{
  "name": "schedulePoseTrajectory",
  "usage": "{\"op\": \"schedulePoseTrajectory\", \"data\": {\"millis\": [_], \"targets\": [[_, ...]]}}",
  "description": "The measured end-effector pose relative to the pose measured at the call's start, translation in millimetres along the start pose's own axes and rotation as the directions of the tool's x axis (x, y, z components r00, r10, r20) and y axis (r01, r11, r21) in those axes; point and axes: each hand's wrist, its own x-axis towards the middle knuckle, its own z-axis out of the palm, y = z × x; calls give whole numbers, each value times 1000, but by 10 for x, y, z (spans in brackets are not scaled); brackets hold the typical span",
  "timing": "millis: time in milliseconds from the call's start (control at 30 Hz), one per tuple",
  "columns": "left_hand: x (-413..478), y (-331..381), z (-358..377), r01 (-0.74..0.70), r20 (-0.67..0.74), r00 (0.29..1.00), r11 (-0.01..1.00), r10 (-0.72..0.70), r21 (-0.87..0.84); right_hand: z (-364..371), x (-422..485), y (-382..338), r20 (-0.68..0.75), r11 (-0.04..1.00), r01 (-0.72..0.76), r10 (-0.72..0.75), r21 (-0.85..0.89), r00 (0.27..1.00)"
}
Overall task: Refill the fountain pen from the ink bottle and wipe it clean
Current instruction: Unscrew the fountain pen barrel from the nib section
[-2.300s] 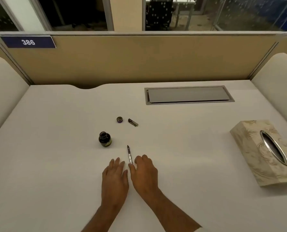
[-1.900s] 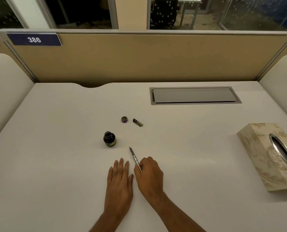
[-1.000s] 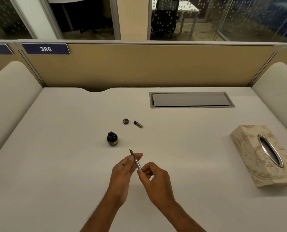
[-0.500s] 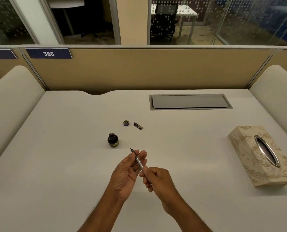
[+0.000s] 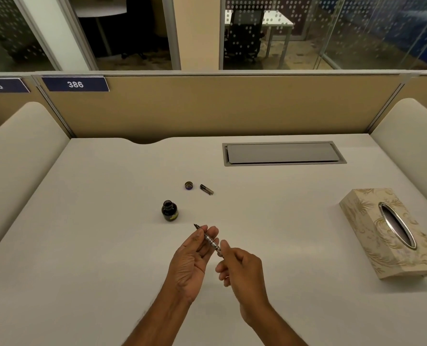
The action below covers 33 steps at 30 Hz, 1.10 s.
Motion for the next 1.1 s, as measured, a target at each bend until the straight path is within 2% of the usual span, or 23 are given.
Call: {"op": "schedulePoseTrajectory", "data": {"millis": [200, 300, 467, 567, 700, 833, 967, 1100], "targets": [[-41, 28, 18, 1, 11, 1000, 1000, -1, -10, -17, 20, -67, -28, 962, -110, 121, 248, 992], [-52, 34, 20, -4, 26, 1000, 1000, 3, 16, -10, 4, -126, 35, 910, -225, 228, 348, 973], [-65, 59, 17, -10, 47, 999, 1000, 10, 5, -8, 1, -154, 35, 897, -213, 217, 388, 976], [-80, 64, 7, -6, 53, 999, 1000, 5, 27, -4, -15, -192, 85, 867, -281, 270, 412, 959], [-101, 68, 39, -10, 51, 999, 1000, 8, 24, -9, -18, -185, 62, 880, -266, 263, 394, 963], [-102, 74, 35, -8, 58, 998, 999, 6, 31, -7, -32, -193, 99, 838, -340, 330, 426, 939], [-103, 78, 40, -8, 60, 998, 1000, 7, 27, -22, -14, -181, 81, 831, -317, 316, 457, 945], [-100, 74, 28, -13, 64, 998, 999, 10, 39, -20, -22, -205, 122, 804, -364, 349, 471, 929]]}}
